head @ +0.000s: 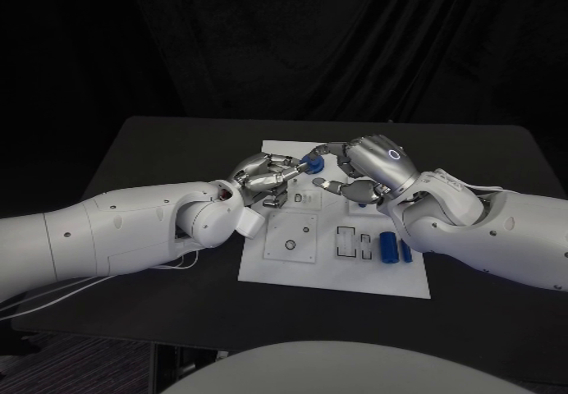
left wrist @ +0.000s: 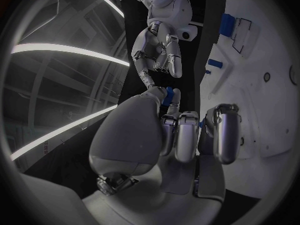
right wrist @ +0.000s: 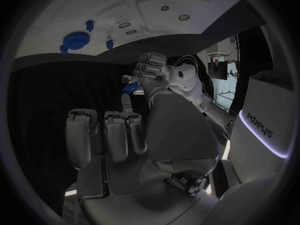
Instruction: Assemble the parts on the task board
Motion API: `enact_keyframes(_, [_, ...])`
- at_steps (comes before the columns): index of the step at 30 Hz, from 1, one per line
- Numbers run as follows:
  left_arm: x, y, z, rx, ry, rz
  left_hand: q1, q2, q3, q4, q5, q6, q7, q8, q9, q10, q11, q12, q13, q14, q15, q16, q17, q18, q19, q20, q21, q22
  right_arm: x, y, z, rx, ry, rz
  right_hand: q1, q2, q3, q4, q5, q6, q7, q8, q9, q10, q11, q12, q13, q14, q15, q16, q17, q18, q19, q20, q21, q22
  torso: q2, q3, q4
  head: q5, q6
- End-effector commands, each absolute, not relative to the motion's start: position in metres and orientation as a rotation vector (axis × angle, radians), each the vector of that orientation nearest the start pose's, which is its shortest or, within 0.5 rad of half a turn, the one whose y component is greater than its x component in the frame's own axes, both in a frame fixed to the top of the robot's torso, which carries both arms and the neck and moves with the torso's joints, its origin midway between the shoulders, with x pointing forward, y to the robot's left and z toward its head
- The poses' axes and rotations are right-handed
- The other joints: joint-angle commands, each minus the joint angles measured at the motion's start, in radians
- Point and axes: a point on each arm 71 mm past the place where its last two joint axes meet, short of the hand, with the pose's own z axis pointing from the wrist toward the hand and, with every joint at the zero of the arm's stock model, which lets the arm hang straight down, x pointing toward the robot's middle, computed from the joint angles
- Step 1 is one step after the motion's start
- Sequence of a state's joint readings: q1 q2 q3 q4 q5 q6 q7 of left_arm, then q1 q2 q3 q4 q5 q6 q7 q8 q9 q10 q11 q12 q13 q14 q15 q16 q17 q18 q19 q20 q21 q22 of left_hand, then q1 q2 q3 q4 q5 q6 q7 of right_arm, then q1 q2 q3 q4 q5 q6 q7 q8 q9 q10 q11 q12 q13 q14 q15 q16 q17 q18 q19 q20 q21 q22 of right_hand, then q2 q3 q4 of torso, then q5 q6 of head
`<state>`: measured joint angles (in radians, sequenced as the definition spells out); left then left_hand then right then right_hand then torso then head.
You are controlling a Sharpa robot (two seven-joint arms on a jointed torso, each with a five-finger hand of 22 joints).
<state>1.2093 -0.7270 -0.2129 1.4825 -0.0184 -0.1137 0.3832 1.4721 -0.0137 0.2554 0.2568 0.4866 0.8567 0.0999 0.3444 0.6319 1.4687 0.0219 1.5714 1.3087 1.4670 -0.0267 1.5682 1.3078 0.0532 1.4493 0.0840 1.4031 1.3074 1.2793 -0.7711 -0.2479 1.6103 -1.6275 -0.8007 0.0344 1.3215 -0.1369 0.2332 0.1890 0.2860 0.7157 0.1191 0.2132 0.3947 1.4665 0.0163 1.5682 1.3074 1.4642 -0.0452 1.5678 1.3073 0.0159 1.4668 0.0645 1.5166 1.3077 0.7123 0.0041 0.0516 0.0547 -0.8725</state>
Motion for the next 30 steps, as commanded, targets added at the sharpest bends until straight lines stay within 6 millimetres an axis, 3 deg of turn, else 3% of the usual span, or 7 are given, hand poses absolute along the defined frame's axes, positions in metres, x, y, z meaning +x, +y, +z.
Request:
enact_keyframes(1, [0.4627,0.1495,-0.2368,-1.048,1.757,-1.715,0.001,0.011,0.004,0.000,-0.005,-0.008,0.000,0.005,0.001,0.102,0.001,-0.001,0.262,0.104,-0.001,0.003,0.263,-0.007,-0.005,-0.001,-0.004,0.203,0.4386,-0.1387,-0.1783,-0.380,1.186,0.845,-0.007,0.001,0.002,0.007,-0.002,-0.010,-0.001,0.005,0.001,0.104,0.008,0.003,0.263,0.107,0.007,0.003,0.263,0.002,0.064,0.005,-0.007,0.239,0.000,-0.0002,-0.0001,0.000,0.000])
enact_keyframes(20, [0.4638,0.1486,-0.2373,-1.046,1.759,-1.718,0.003,0.013,0.006,-0.001,-0.006,-0.013,0.002,0.006,0.001,0.102,0.003,-0.001,0.262,0.104,0.001,0.003,0.263,-0.006,-0.009,0.000,-0.008,0.201,0.4389,-0.1328,-0.1819,-0.404,1.237,0.844,-0.014,0.007,-0.005,0.020,-0.002,0.000,0.002,0.033,0.009,0.104,0.011,0.003,0.263,0.107,0.010,0.003,0.263,0.003,0.063,0.009,-0.009,0.238,0.000,-0.0003,-0.0003,0.002,0.000])
enact_keyframes(30, [0.4638,0.1466,-0.2375,-1.043,1.769,-1.728,0.004,0.016,0.007,0.005,-0.037,-0.038,0.012,-0.005,-0.015,0.102,0.012,-0.001,0.262,0.104,0.009,0.003,0.263,-0.006,-0.014,0.007,-0.013,0.200,0.4387,-0.1310,-0.1821,-0.411,1.236,0.850,-0.006,0.013,-0.005,0.018,-0.002,0.011,0.004,0.053,0.014,0.104,0.013,0.003,0.263,0.107,0.012,0.003,0.263,0.002,0.063,0.011,-0.008,0.239,0.000,0.0000,-0.0005,0.004,0.000])
